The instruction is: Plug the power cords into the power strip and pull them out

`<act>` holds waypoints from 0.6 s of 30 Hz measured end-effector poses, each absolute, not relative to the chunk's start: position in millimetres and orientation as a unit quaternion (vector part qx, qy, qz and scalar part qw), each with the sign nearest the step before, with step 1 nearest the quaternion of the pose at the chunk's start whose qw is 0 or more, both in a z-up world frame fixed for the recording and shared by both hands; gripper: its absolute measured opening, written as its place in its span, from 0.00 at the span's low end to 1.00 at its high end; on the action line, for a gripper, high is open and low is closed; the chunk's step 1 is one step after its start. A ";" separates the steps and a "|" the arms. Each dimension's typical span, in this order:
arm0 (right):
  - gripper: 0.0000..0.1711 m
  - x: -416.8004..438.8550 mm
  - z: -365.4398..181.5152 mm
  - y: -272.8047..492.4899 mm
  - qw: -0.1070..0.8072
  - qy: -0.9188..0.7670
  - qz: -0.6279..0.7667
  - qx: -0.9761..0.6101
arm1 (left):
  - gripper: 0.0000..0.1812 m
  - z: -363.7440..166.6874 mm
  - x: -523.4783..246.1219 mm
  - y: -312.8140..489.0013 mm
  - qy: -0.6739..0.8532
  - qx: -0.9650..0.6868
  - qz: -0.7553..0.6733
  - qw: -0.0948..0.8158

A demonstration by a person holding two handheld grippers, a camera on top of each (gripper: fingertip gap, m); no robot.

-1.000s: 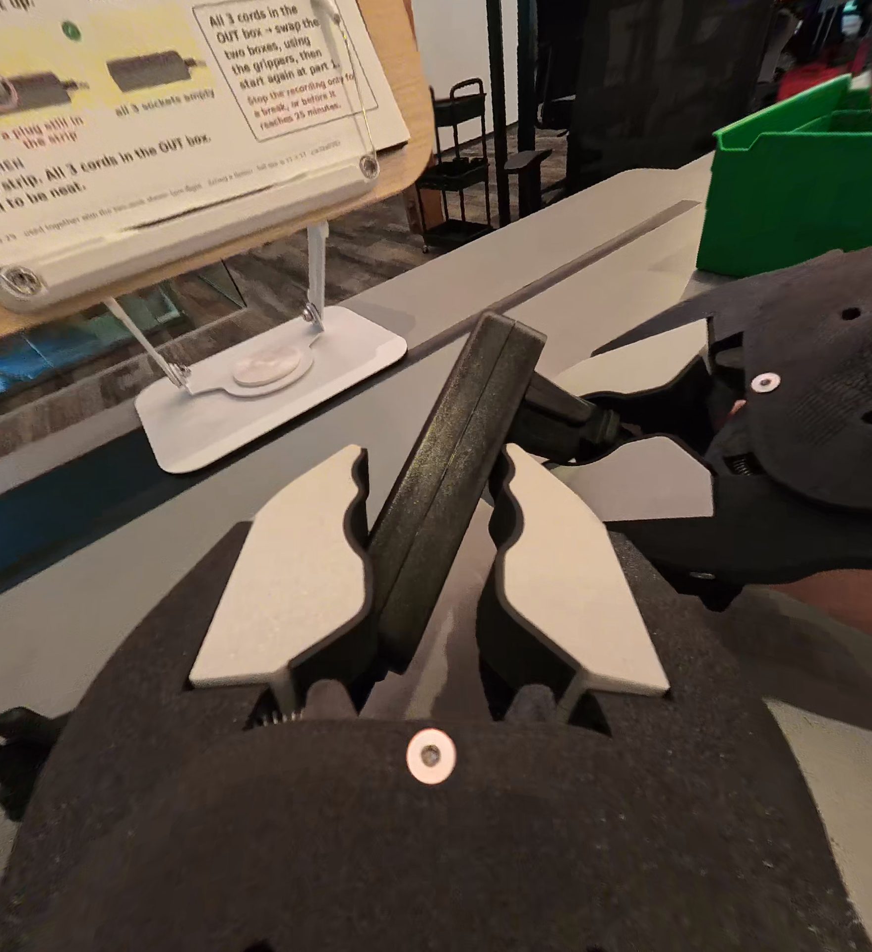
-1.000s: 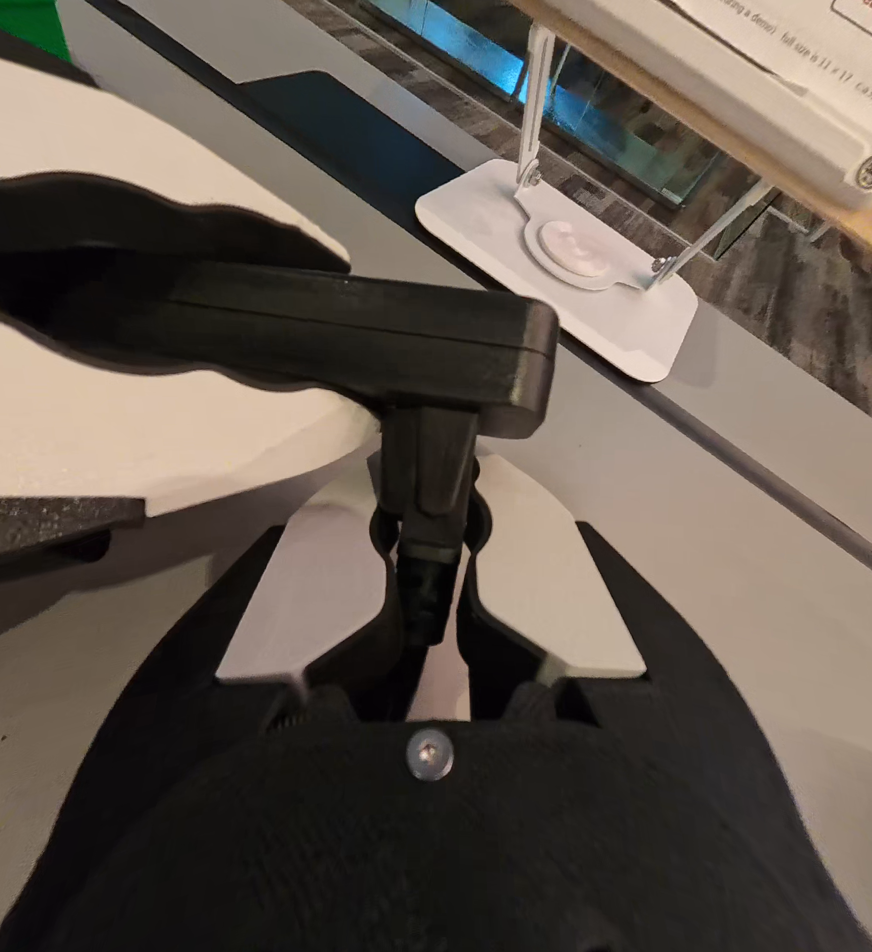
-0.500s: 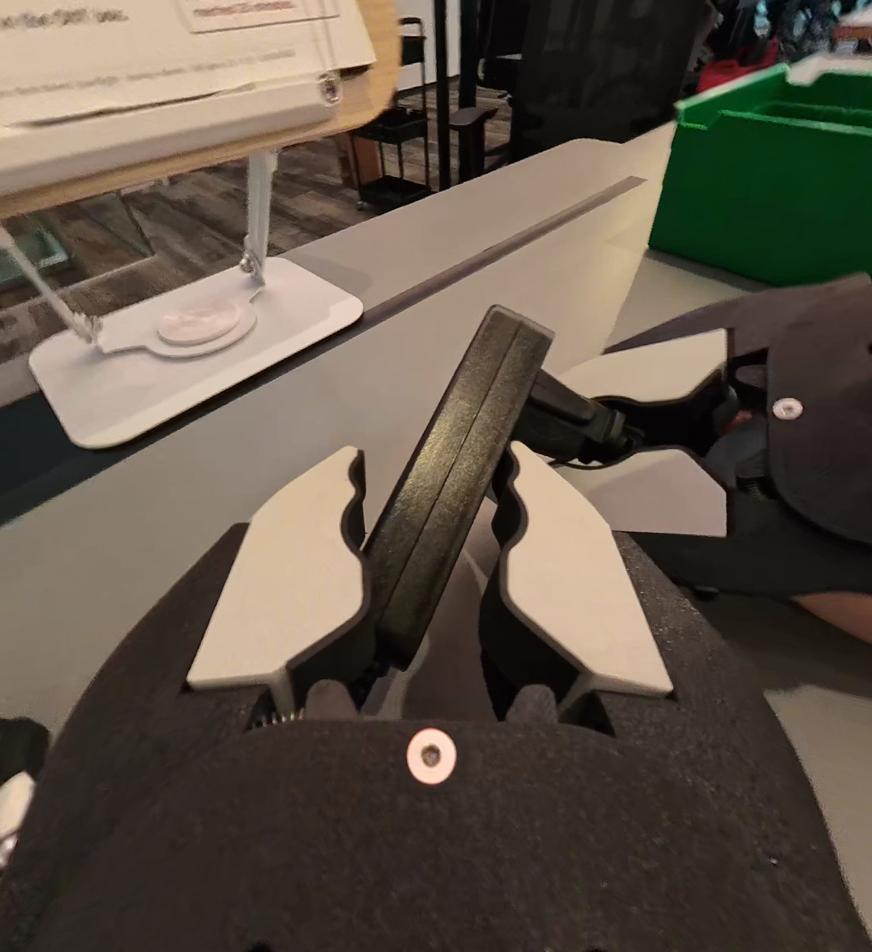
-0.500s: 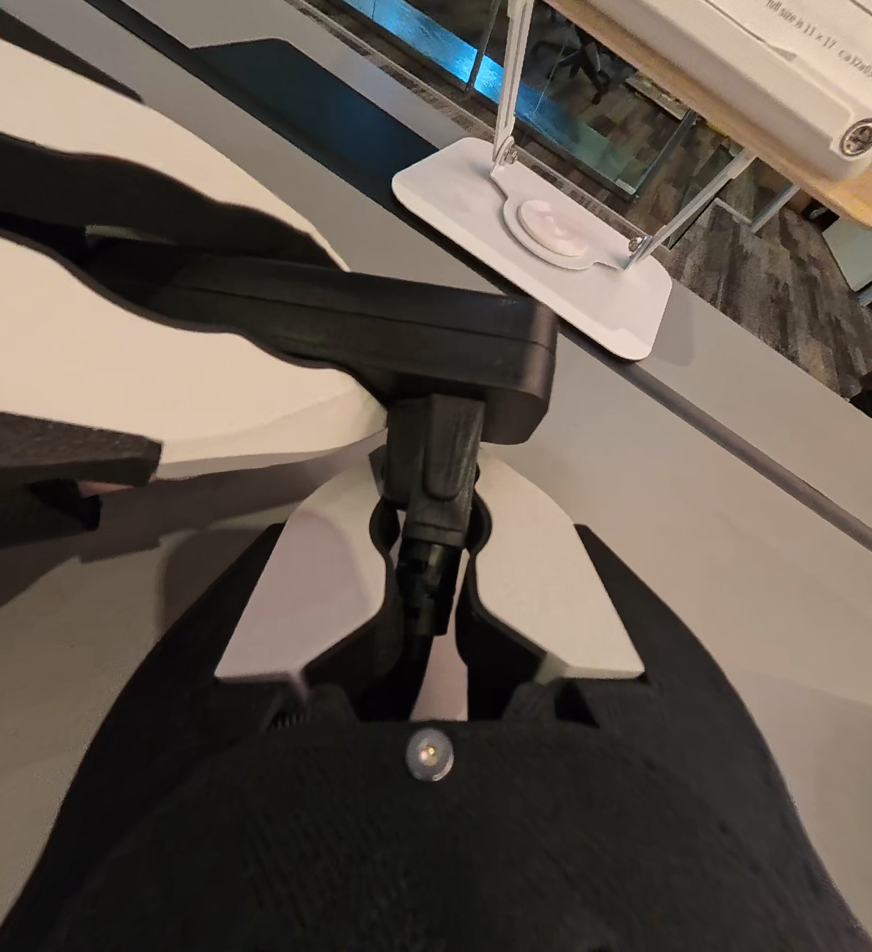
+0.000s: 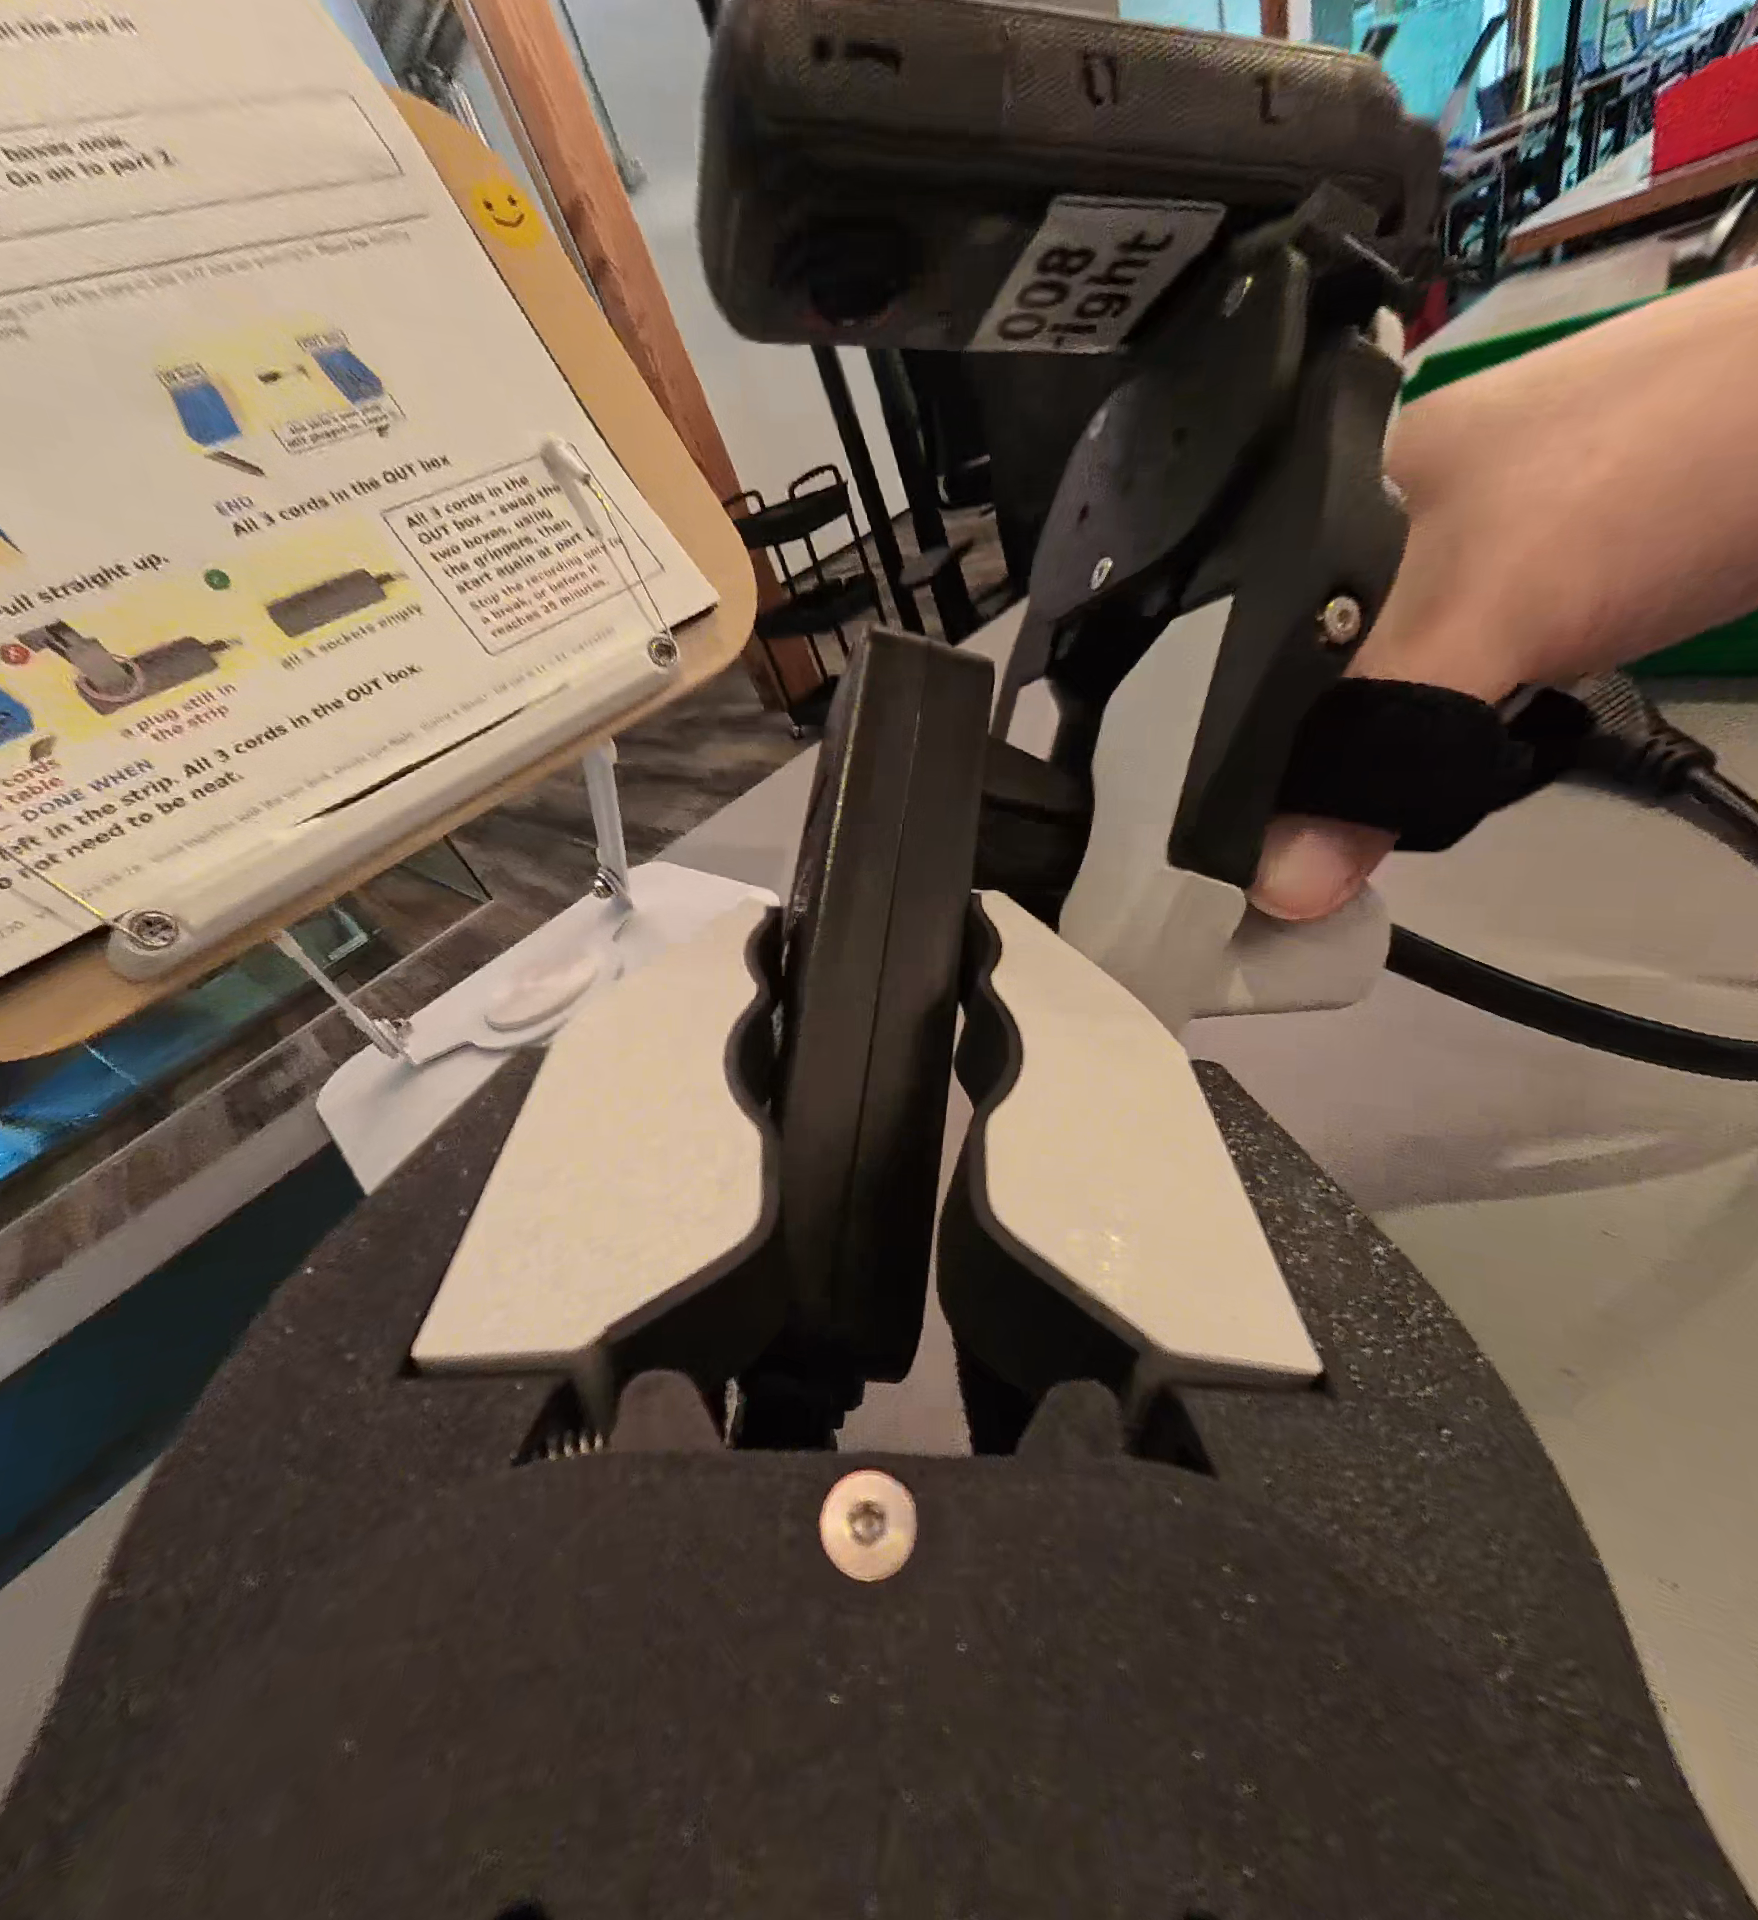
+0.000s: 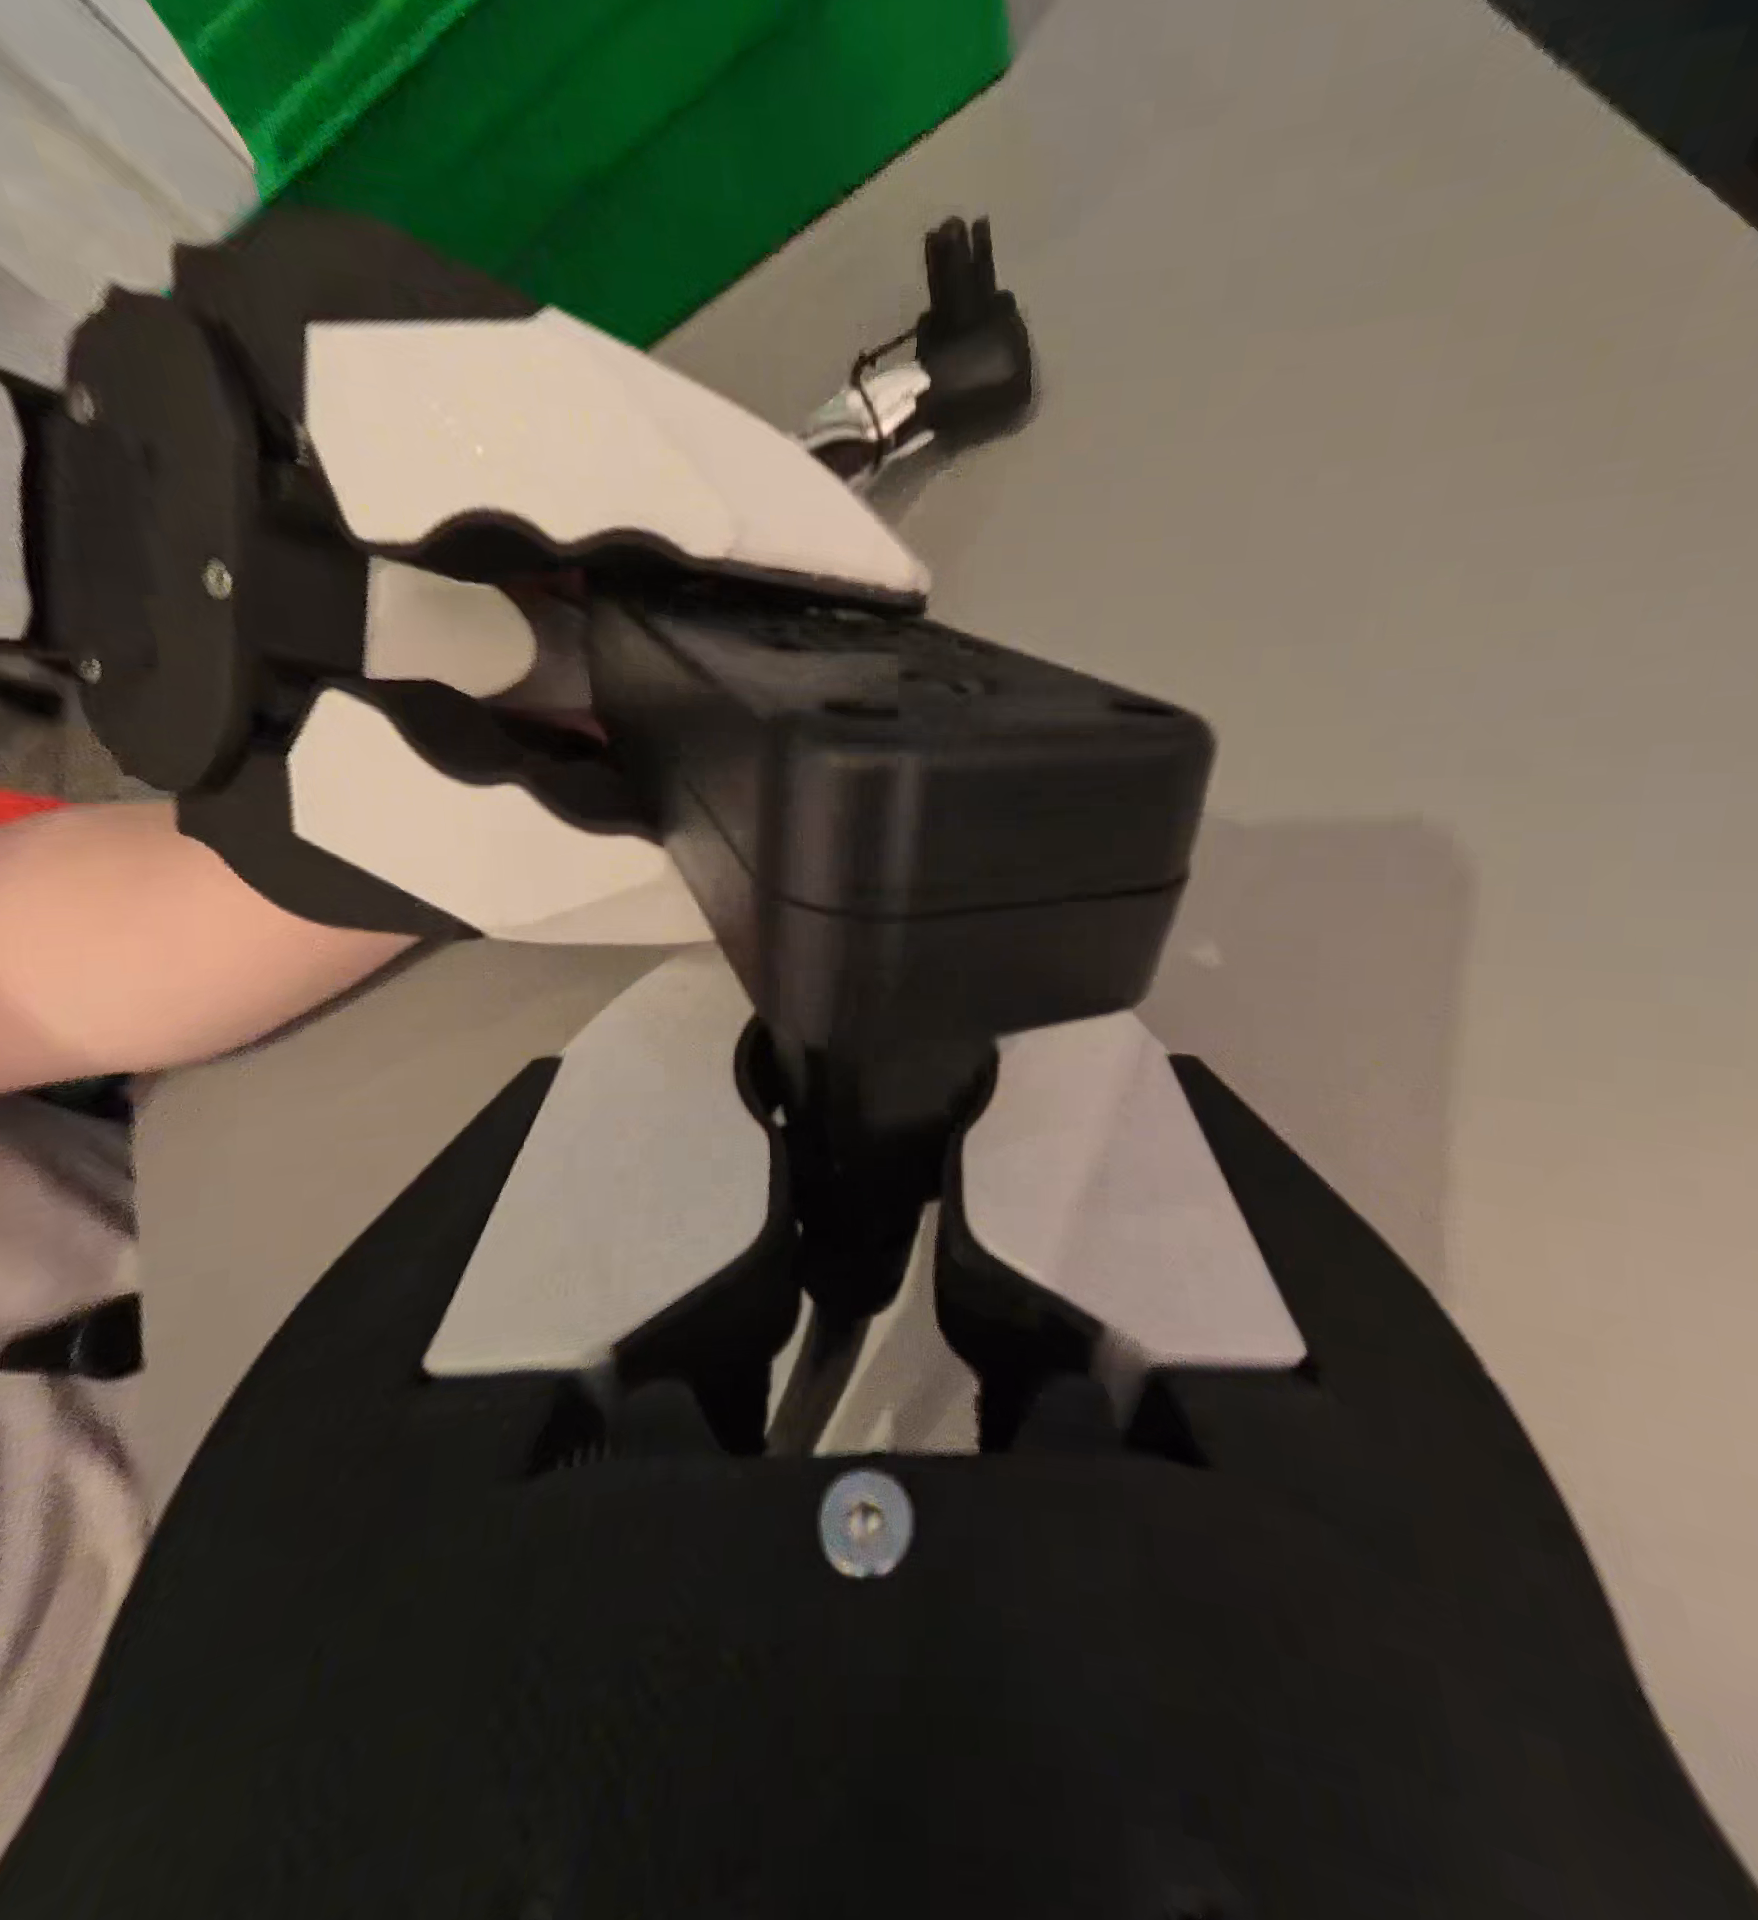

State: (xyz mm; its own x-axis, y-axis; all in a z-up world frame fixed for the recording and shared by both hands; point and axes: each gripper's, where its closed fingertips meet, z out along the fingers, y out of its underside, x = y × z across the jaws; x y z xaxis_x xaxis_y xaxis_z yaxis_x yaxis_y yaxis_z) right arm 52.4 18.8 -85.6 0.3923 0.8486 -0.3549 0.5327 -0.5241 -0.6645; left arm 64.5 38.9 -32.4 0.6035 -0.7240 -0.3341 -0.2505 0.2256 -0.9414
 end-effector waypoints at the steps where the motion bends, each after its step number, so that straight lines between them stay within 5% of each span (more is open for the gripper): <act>1: 0.15 53.0 -86.6 18.3 0.223 -0.450 0.329 -0.800 | 0.17 -31.8 63.8 38.0 0.409 -0.595 -0.183 0.668; 9: 0.14 52.0 -83.3 -4.0 0.120 -0.439 0.401 -0.795 | 0.18 -28.2 68.1 28.4 0.421 -0.584 -0.199 0.665; 18: 0.14 49.8 -91.4 -11.5 0.125 -0.366 0.480 -0.787 | 0.27 -34.4 71.0 34.4 0.422 -0.591 -0.177 0.664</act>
State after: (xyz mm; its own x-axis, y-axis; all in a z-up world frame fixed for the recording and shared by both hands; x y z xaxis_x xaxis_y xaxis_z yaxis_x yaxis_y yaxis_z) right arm 49.8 -11.5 -91.4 0.2706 0.6965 -0.6646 0.4554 -0.7009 -0.5490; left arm 71.0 34.4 -34.4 0.5808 -0.7347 -0.3506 -0.2640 0.2374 -0.9349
